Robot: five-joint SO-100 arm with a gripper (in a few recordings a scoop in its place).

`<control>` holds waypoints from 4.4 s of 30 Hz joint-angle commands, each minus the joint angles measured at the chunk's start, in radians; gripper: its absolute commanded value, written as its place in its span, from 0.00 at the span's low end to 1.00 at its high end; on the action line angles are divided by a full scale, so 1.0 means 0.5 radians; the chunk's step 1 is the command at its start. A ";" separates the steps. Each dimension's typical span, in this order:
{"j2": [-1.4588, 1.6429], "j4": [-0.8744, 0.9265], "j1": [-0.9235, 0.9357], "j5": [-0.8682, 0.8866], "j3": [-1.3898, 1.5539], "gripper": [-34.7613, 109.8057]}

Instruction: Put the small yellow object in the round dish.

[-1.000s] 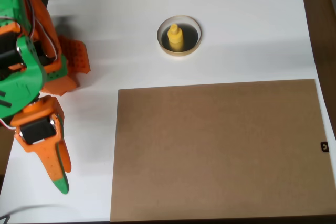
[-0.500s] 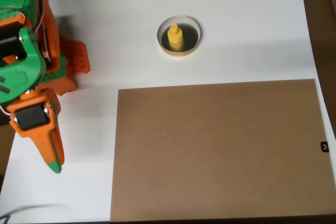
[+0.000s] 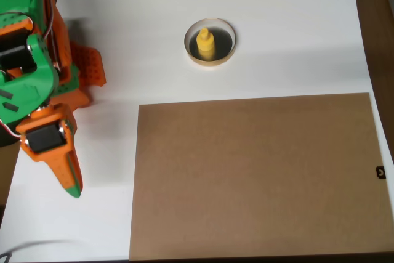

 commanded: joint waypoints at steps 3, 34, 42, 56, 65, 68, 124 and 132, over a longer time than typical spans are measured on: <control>0.046 -0.049 0.040 -0.003 0.012 0.24; 0.166 -0.331 0.362 0.233 0.150 0.31; 0.166 -0.331 0.362 0.233 0.150 0.30; 0.166 -0.331 0.362 0.233 0.150 0.25; 0.166 -0.331 0.362 0.233 0.150 0.25; 0.166 -0.331 0.362 0.233 0.150 0.25; 0.166 -0.331 0.362 0.233 0.150 0.25; 0.166 -0.331 0.362 0.233 0.150 0.25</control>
